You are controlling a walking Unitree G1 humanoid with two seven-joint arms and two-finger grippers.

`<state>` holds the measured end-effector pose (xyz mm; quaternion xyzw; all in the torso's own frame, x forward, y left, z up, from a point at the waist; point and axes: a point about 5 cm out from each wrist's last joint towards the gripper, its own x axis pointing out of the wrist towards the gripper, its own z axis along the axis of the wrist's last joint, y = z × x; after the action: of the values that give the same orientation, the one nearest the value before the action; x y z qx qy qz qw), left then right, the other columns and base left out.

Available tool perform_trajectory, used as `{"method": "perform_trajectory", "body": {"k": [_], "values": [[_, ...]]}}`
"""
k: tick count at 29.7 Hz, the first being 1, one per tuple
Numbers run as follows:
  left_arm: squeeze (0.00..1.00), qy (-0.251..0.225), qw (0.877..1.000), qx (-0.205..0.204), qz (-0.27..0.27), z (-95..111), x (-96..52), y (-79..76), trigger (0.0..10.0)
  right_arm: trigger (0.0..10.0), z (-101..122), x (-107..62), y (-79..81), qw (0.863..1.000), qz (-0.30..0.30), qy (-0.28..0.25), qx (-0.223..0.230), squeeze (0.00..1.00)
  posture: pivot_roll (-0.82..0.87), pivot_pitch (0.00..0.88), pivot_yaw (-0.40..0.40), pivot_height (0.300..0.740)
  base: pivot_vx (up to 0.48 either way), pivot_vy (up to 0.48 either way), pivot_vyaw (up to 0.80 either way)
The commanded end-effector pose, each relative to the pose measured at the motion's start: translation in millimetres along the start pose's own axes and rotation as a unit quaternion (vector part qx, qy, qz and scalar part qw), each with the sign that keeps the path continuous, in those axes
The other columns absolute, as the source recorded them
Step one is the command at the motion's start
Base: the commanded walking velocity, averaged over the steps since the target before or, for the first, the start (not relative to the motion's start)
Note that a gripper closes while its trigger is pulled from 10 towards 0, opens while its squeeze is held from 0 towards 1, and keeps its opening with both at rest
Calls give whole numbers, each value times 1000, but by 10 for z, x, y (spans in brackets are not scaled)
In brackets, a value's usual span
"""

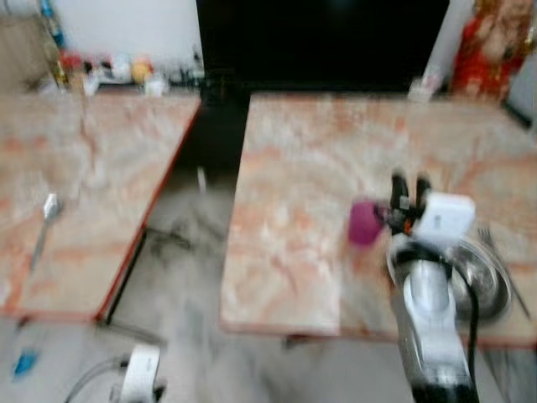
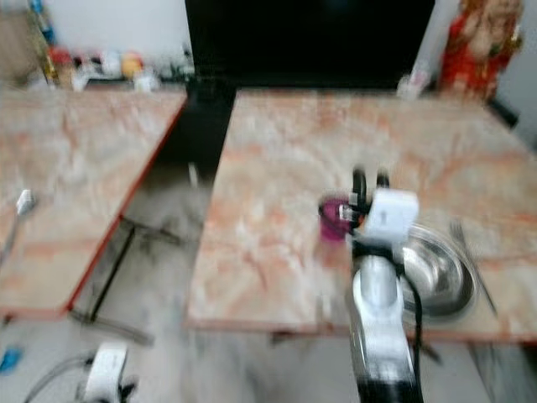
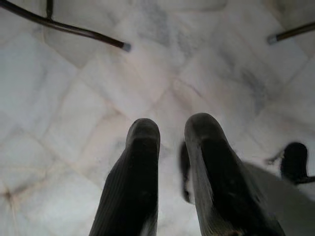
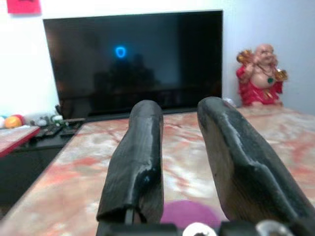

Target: Setting the table

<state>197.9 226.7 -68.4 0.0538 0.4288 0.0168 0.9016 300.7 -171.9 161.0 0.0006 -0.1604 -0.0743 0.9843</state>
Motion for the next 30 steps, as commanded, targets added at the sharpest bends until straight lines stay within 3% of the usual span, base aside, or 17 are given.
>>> {"method": "perform_trajectory", "body": {"k": [1, 7, 22, 30], "values": [[0, 7, 1000, 5, 9, -27, -11, 56, 10000, 10000, 48, 20, 102, 1000, 13, -11, 9, 0, 73, 0, -25, 740, 0, 480, 0], [0, 2, 1000, 10, 5, 57, 20, -30, 10000, 10000, 32, 25, 93, 1000, 14, -8, 4, 0, 75, 0, -29, 740, 0, 480, 0], [0, -1, 1000, 10, 6, 91, 29, -45, 10000, 10000, 21, 33, 140, 1000, 28, -8, -3, 0, 78, 0, -30, 740, 0, 480, 0], [0, -7, 1000, 6, 8, 133, 36, -45, 10000, 10000, 16, 32, 121, 1000, 25, -6, 0, 0, 84, 0, -38, 740, 0, 480, 337]]}}
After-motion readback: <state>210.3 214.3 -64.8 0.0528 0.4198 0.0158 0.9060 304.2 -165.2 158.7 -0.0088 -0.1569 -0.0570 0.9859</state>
